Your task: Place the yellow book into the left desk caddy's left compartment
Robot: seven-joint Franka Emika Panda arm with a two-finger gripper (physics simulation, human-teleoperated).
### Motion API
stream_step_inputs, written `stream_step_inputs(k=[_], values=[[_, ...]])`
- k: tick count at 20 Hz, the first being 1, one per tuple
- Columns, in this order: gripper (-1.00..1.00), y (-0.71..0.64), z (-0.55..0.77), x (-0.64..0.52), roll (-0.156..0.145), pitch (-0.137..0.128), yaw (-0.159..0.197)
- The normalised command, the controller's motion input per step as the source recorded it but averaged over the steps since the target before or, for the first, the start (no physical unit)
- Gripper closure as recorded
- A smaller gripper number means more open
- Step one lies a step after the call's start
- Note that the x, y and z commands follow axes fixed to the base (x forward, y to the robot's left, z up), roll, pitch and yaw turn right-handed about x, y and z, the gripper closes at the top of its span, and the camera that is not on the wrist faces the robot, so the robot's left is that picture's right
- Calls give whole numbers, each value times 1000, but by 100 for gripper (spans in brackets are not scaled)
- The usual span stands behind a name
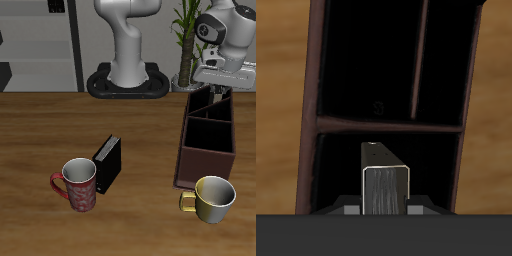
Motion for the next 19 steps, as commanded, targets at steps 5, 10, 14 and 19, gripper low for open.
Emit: stream_step_inputs(k=[5, 10, 14, 19], values=[[-100, -32, -264, 83, 7, 110, -3], [-100, 22, 30, -57, 40, 8, -24], [-100, -142, 33, -32, -28, 22, -28], [-100, -78, 64, -28, -11, -16, 5]])
